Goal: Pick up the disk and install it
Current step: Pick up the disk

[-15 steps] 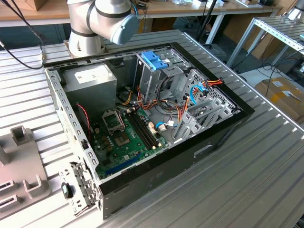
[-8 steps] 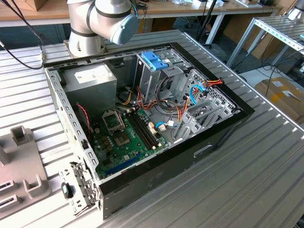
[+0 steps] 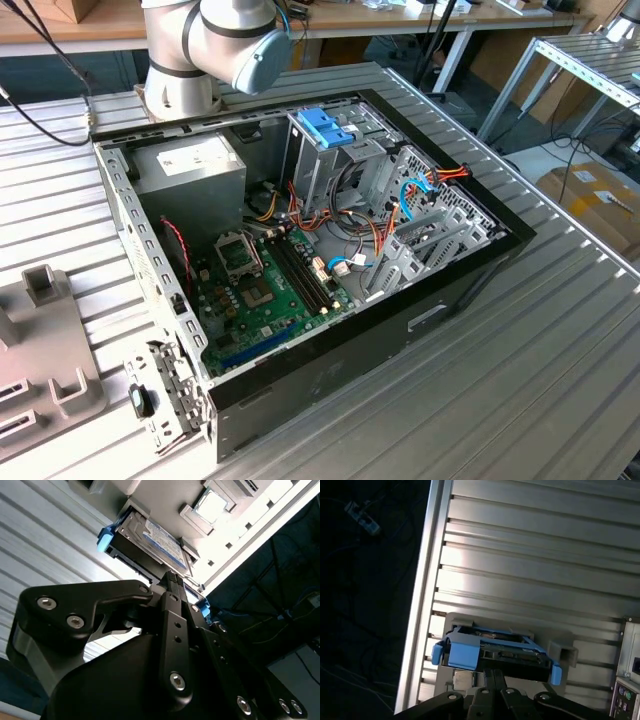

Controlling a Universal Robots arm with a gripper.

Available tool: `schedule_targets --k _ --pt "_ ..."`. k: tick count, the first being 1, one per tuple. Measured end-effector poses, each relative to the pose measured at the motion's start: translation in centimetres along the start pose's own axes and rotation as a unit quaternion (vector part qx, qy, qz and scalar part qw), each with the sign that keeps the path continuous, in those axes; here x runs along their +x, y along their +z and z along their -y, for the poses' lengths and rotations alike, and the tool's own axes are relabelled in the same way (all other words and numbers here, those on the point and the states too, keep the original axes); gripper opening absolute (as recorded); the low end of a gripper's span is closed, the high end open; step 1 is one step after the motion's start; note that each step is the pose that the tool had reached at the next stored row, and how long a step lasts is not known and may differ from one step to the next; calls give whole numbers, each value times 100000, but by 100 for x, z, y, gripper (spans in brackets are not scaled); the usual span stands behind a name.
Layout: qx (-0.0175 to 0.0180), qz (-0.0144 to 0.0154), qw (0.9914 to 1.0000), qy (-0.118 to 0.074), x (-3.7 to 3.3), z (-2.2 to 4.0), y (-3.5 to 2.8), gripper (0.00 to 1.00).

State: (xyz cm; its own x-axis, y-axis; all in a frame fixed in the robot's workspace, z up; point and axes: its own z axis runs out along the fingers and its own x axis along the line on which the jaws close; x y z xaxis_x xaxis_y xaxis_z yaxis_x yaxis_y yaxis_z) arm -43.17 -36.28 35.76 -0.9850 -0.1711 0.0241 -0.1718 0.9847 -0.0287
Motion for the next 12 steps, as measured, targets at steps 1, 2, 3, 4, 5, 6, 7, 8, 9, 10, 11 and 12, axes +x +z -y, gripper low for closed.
schedule_targets --k 1,2,3,4,5,6,7,8,9,10,11,12 --pt "15 14 99999 -418 0 0 0 11" --pt "34 29 99995 -1030 0 0 0 11" --pt "56 47 99986 -1666 0 0 0 11" --pt "79 64 99971 -2424 0 0 0 11" --pt "95 80 99956 -2971 0 0 0 11" --pt "105 89 99946 -3297 0 0 0 11" --pt "122 109 99920 -3992 0 0 0 11" --pt "145 126 99889 -4703 0 0 -1 11" --pt "161 146 99862 -5248 0 0 0 11" --pt "174 156 99842 -5617 0 0 0 11" --pt "195 168 99809 -6170 0 0 0 11" --pt "207 177 99784 -6569 0 0 0 11"
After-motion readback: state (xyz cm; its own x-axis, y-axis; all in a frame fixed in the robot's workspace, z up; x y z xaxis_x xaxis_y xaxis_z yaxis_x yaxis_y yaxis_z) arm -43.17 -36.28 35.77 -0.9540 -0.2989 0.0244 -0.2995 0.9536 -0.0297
